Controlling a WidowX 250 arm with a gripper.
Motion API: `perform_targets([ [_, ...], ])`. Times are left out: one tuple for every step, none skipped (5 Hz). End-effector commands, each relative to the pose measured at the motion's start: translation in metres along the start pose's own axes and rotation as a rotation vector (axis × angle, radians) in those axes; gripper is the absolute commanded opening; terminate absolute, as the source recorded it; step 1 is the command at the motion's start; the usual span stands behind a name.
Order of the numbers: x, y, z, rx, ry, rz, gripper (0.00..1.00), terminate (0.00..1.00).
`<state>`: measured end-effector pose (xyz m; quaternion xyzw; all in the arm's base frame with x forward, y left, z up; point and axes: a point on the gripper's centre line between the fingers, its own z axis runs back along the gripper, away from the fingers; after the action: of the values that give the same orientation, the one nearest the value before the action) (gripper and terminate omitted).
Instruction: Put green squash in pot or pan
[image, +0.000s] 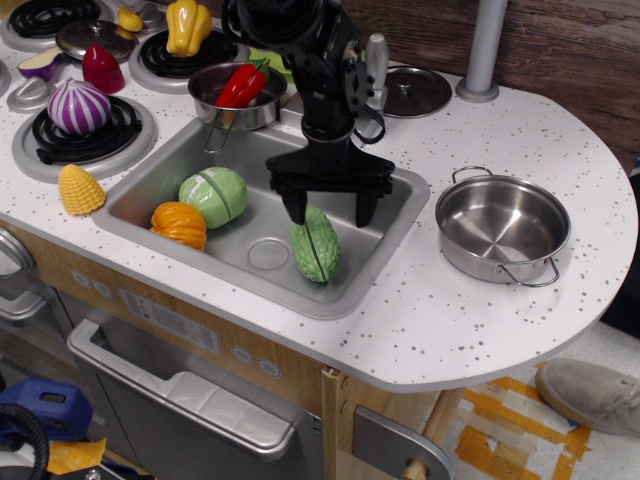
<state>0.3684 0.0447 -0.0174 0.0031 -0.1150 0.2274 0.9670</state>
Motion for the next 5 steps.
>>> perform_targets([
  [0.012, 0.011, 0.003, -0.037, -0.023, 0.089, 1.00, 0.00],
  [0.004, 0.015, -0.007, -0.072, -0.006, 0.122, 1.00, 0.00],
  [-0.010, 0.016, -0.018, -0.107, -0.012, 0.144, 1.00, 0.00],
  [-0.018, 0.012, -0.028, -0.105, -0.037, 0.150, 1.00, 0.00],
  [-0.016, 0.013, -0.030, -0.103, -0.023, 0.141, 1.00, 0.00],
])
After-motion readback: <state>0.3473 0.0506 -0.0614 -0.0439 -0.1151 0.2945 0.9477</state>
